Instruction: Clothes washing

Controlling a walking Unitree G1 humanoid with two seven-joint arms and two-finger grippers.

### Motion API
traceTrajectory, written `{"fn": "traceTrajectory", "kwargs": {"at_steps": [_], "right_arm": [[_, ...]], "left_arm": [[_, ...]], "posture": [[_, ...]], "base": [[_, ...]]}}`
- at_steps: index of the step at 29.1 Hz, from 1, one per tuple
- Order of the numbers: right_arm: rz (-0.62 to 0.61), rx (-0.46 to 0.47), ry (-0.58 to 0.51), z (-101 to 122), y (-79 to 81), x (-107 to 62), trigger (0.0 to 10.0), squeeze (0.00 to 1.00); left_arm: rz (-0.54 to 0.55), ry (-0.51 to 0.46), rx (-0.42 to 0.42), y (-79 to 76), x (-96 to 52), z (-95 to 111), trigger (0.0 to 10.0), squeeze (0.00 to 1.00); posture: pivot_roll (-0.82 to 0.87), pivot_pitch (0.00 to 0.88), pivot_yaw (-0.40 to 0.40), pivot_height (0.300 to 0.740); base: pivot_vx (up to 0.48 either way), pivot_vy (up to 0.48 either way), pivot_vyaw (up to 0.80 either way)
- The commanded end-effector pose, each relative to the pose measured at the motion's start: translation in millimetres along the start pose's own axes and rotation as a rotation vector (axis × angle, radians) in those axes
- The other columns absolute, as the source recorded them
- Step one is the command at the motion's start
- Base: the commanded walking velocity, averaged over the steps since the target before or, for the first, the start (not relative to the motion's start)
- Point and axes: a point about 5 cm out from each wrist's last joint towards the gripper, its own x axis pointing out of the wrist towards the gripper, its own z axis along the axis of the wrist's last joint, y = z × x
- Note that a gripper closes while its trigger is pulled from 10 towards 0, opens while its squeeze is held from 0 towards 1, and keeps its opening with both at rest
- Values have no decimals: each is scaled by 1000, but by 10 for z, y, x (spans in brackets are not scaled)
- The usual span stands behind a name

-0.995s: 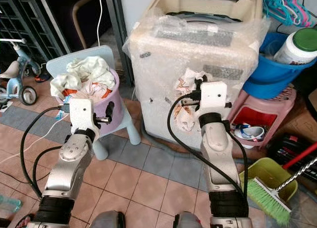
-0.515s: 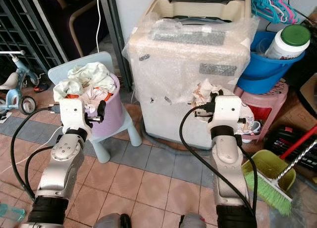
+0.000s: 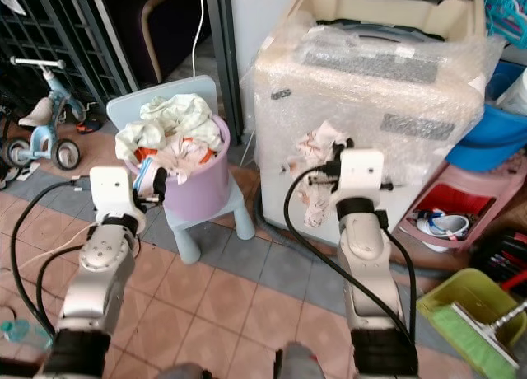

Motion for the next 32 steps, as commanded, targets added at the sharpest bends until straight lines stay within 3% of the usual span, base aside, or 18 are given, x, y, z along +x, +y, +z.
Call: {"fn": "traceTrajectory", "kwargs": {"at_steps": [1, 6, 13, 24, 32], "right_arm": [[23, 10, -8, 35, 72, 52, 10000, 0], [51, -4, -10, 66, 201, 28, 10000, 0], [27, -17, 22, -51, 169, -79, 10000, 0], [22, -18, 16, -68, 137, 0, 10000, 0], [55, -22, -19, 9, 200, 103, 10000, 0]], "left_arm": [[33, 6, 0, 90, -1, 17, 10000, 0], [-38, 5, -18, 20, -87, -15, 10000, 0], [-127, -8, -30, -146, -74, -23, 10000, 0], [-134, 14, -45, -107, -19, -54, 10000, 0], [-135, 20, -53, -133, -49, -67, 10000, 0]], "posture": [[8, 92, 33, 740], [-23, 95, 25, 740], [-49, 63, 68, 740], [-49, 42, 68, 740], [-23, 44, 36, 740]], "base": [[0, 0, -800], [0, 0, 0], [140, 0, 0], [480, 0, -626], [427, 0, 0]]}}
